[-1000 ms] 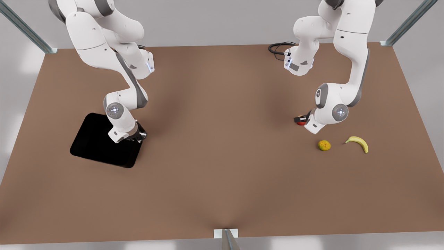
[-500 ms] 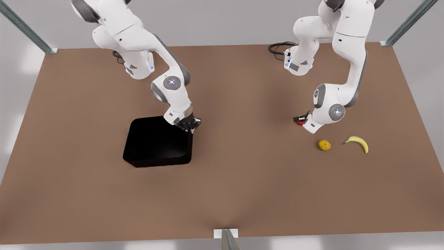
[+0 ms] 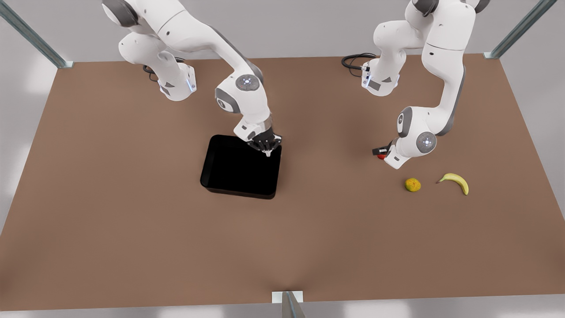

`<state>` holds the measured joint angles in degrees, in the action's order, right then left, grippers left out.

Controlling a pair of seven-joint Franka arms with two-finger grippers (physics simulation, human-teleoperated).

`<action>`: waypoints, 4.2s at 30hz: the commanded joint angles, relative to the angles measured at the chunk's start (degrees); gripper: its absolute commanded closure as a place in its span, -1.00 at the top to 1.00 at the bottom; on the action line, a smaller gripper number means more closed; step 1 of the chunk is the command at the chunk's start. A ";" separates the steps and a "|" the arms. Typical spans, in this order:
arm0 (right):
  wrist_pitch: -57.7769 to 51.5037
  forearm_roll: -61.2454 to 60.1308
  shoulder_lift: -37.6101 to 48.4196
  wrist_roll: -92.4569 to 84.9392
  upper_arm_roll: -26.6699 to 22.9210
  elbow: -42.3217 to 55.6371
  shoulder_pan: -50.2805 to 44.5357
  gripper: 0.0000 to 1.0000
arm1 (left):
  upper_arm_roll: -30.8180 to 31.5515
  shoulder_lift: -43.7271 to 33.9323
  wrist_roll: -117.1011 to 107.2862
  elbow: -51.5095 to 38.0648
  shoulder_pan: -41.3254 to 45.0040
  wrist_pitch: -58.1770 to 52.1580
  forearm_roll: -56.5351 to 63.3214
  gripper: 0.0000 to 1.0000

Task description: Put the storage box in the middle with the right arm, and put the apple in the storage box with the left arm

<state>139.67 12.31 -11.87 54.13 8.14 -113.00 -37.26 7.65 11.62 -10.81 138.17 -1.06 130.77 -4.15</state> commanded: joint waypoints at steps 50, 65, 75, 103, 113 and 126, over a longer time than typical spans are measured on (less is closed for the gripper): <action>-21.81 -5.63 9.77 -41.56 1.26 1.38 31.01 1.00 | -0.09 4.64 0.17 2.64 -0.09 6.25 1.78 0.32; -22.07 -5.63 9.94 -41.56 1.26 1.38 31.28 1.00 | 0.00 2.53 0.09 2.90 -0.18 5.46 1.78 0.30; -22.25 -5.63 10.29 -41.65 1.26 1.38 31.45 1.00 | 1.41 -6.26 -1.23 3.08 0.44 1.94 1.60 0.29; -22.60 -5.63 11.17 -41.91 1.26 1.21 31.89 1.00 | -29.26 25.55 -34.28 -58.71 63.98 -14.85 -21.95 0.29; -24.01 -5.63 11.61 -44.20 1.26 1.38 33.12 1.00 | -39.55 35.13 -35.68 -68.29 71.10 -13.09 -32.85 1.00; -24.01 -5.63 11.96 -44.20 1.26 1.38 33.12 1.00 | -40.34 -7.14 -7.13 -40.16 49.58 -36.46 -4.38 1.00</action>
<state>115.66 6.68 0.08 9.93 9.49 -111.62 -28.59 -31.55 3.62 -16.10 96.44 44.72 91.47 -13.76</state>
